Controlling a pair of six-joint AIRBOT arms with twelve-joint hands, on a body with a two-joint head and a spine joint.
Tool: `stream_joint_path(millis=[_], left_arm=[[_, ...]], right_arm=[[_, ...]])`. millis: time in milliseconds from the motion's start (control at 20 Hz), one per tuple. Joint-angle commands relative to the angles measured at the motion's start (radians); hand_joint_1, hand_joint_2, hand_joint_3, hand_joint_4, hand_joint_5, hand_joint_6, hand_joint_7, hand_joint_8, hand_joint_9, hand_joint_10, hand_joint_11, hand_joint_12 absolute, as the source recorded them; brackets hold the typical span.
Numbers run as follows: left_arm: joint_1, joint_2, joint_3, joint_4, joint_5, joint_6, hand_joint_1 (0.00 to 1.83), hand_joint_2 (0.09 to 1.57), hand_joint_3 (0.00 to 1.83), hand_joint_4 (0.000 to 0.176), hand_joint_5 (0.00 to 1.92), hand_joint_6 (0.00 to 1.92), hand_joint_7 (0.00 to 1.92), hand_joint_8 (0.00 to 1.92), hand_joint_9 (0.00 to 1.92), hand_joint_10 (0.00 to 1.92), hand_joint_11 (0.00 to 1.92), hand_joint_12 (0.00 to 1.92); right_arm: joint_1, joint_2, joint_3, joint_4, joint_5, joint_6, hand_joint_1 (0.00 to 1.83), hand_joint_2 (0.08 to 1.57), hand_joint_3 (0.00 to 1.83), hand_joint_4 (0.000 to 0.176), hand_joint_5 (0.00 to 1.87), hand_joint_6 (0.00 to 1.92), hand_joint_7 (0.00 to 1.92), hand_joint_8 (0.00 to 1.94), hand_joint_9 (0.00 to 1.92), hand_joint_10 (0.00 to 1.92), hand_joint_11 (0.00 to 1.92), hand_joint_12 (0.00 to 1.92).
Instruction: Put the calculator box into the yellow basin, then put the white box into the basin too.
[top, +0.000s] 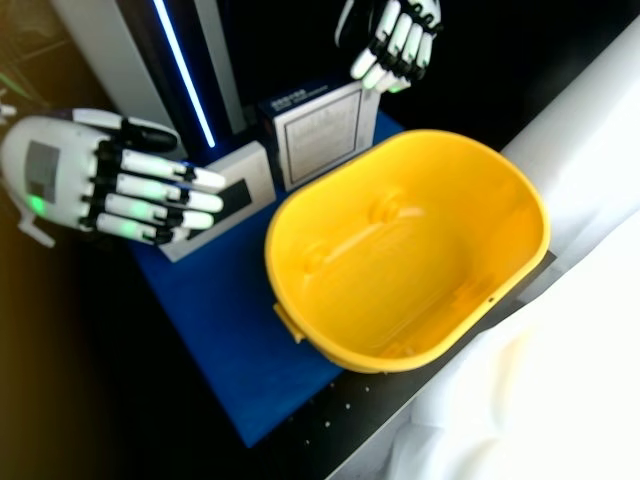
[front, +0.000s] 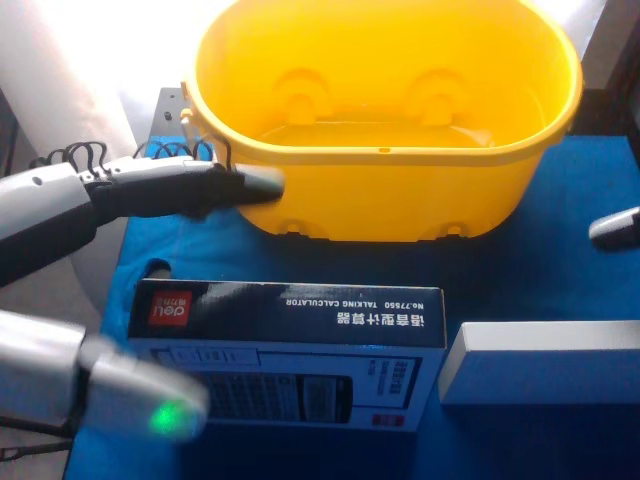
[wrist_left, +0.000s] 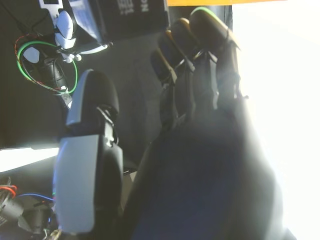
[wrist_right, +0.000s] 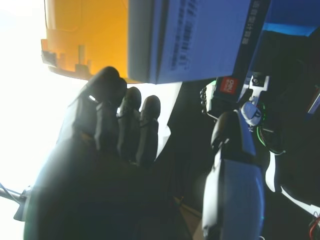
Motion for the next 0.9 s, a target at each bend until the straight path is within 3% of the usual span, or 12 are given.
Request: stream_joint_path(millis=[0, 150, 200, 300, 350, 400, 500, 600, 650, 700, 850], left_arm=[[-0.015, -0.008, 0.003, -0.025, -0.112, -0.009, 0.69, 0.73, 0.01, 0.120, 0.30, 0.01, 0.27, 0.00, 0.24, 0.06, 0.00, 0.91], [-0.025, -0.023, 0.014, -0.025, -0.091, -0.008, 0.74, 0.72, 0.00, 0.135, 0.34, 0.00, 0.29, 0.00, 0.27, 0.03, 0.00, 0.93], [-0.031, -0.032, 0.020, -0.025, -0.078, -0.008, 0.72, 0.72, 0.00, 0.117, 0.34, 0.00, 0.31, 0.01, 0.29, 0.03, 0.00, 0.95], [-0.053, -0.067, 0.041, -0.020, -0.028, -0.008, 0.74, 0.71, 0.00, 0.126, 0.33, 0.00, 0.31, 0.00, 0.30, 0.03, 0.00, 0.98], [-0.058, -0.085, 0.054, -0.019, -0.003, -0.009, 0.77, 0.71, 0.00, 0.113, 0.33, 0.00, 0.29, 0.00, 0.29, 0.02, 0.00, 0.95], [-0.063, -0.106, 0.066, -0.018, 0.025, -0.009, 0.80, 0.72, 0.00, 0.123, 0.31, 0.00, 0.27, 0.00, 0.27, 0.01, 0.00, 0.88], [-0.064, -0.147, 0.095, -0.011, 0.082, -0.019, 0.82, 0.73, 0.00, 0.101, 0.31, 0.00, 0.27, 0.00, 0.28, 0.01, 0.00, 0.92], [-0.063, -0.183, 0.125, 0.003, 0.134, -0.047, 0.80, 0.76, 0.01, 0.118, 0.31, 0.00, 0.28, 0.00, 0.30, 0.01, 0.00, 1.11], [-0.063, -0.191, 0.132, 0.011, 0.149, -0.058, 0.81, 0.78, 0.01, 0.111, 0.31, 0.00, 0.29, 0.00, 0.31, 0.01, 0.00, 1.15], [-0.063, -0.198, 0.137, 0.021, 0.170, -0.063, 0.81, 0.80, 0.01, 0.121, 0.29, 0.00, 0.26, 0.00, 0.30, 0.01, 0.00, 1.22], [-0.063, -0.207, 0.148, 0.025, 0.199, -0.064, 0.88, 0.88, 0.01, 0.073, 0.36, 0.02, 0.32, 0.02, 0.34, 0.03, 0.00, 1.42]], right_arm=[[0.002, -0.003, 0.006, 0.006, -0.121, 0.009, 0.72, 0.77, 0.00, 0.000, 0.51, 0.28, 0.52, 0.12, 0.36, 0.44, 0.00, 1.27], [0.002, -0.017, 0.015, 0.022, -0.121, 0.004, 0.71, 0.78, 0.00, 0.000, 0.52, 0.26, 0.54, 0.10, 0.38, 0.46, 0.00, 1.35], [0.002, -0.024, 0.020, 0.031, -0.121, 0.001, 0.66, 0.77, 0.00, 0.000, 0.54, 0.28, 0.57, 0.10, 0.38, 0.55, 0.00, 1.41], [0.002, -0.040, 0.030, 0.049, -0.121, -0.005, 0.63, 0.75, 0.00, 0.000, 0.51, 0.26, 0.54, 0.07, 0.33, 0.55, 0.00, 1.38], [0.002, -0.047, 0.035, 0.057, -0.117, -0.007, 0.66, 0.74, 0.00, 0.000, 0.51, 0.20, 0.52, 0.04, 0.32, 0.48, 0.00, 1.34], [0.002, -0.053, 0.040, 0.063, -0.112, -0.011, 0.71, 0.75, 0.00, 0.000, 0.49, 0.18, 0.52, 0.03, 0.29, 0.44, 0.00, 1.25], [0.001, -0.066, 0.047, 0.071, -0.081, -0.019, 0.70, 0.76, 0.00, 0.000, 0.51, 0.16, 0.56, 0.04, 0.34, 0.46, 0.00, 1.30], [0.001, -0.084, 0.054, 0.072, -0.048, -0.024, 0.72, 0.73, 0.00, 0.000, 0.54, 0.11, 0.57, 0.03, 0.34, 0.45, 0.00, 1.28], [0.001, -0.089, 0.056, 0.072, -0.042, -0.024, 0.73, 0.72, 0.00, 0.000, 0.54, 0.07, 0.57, 0.02, 0.35, 0.41, 0.00, 1.26], [0.001, -0.096, 0.057, 0.072, -0.034, -0.024, 0.76, 0.72, 0.00, 0.000, 0.54, 0.05, 0.55, 0.01, 0.35, 0.40, 0.00, 1.31], [0.001, -0.111, 0.064, 0.070, -0.023, -0.024, 1.09, 0.85, 0.04, 0.000, 0.59, 0.06, 0.59, 0.02, 0.38, 0.44, 0.00, 1.43]])
